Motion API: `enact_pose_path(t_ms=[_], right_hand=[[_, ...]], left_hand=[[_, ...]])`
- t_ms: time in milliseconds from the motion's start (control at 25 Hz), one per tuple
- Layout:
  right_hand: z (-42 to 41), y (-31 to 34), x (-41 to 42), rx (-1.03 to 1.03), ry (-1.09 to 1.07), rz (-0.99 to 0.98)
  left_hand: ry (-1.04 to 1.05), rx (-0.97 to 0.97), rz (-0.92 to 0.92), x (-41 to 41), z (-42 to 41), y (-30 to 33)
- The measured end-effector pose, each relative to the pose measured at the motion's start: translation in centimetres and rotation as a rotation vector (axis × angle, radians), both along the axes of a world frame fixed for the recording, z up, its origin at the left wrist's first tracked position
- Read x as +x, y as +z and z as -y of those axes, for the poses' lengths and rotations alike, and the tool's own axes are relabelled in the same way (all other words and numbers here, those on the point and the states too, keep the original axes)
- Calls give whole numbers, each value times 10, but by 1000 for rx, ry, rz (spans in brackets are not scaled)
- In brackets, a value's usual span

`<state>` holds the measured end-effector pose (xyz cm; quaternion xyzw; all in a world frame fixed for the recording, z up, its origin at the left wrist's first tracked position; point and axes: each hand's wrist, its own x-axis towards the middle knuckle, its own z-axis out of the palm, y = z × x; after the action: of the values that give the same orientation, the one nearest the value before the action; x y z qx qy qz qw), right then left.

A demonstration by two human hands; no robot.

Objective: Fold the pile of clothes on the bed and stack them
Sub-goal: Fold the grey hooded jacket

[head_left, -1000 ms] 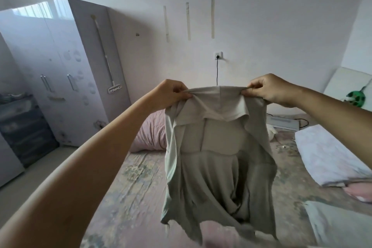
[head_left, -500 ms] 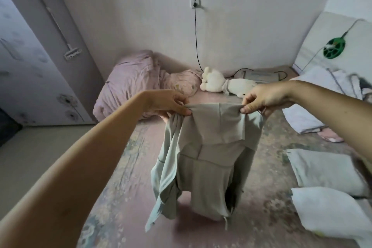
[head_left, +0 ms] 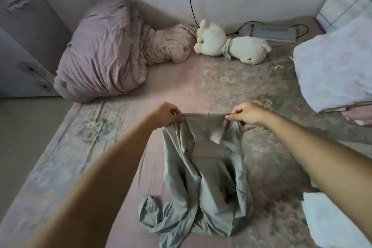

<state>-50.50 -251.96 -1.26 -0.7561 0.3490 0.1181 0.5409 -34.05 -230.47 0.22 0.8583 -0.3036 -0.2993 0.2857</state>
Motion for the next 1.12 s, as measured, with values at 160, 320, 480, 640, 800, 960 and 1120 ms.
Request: enact_pose_path(t_ms=[160,320,480,640,800,960,1120], right_hand=[[23,-101,52,-47,-109,7],[55,-204,113,-256,-107,63],[69,-275,162,-320,-188,113],[76,-330,203,-413,-237,81],[90,-364,231,-376,-346,80],[70,-403,201,-342,-138,18],[19,-436,97,-473,25,69]], left_hand=[[135,-14,-48,56,32,-99],[166,-28,-80,119,65,-205],[180,13,134,156,88,-287],[299,39,157,179,108,-346],[399,-116,-61,196,135,-383],[106,92,37,141,114,-423],[-201,206,394,35,46,-460]])
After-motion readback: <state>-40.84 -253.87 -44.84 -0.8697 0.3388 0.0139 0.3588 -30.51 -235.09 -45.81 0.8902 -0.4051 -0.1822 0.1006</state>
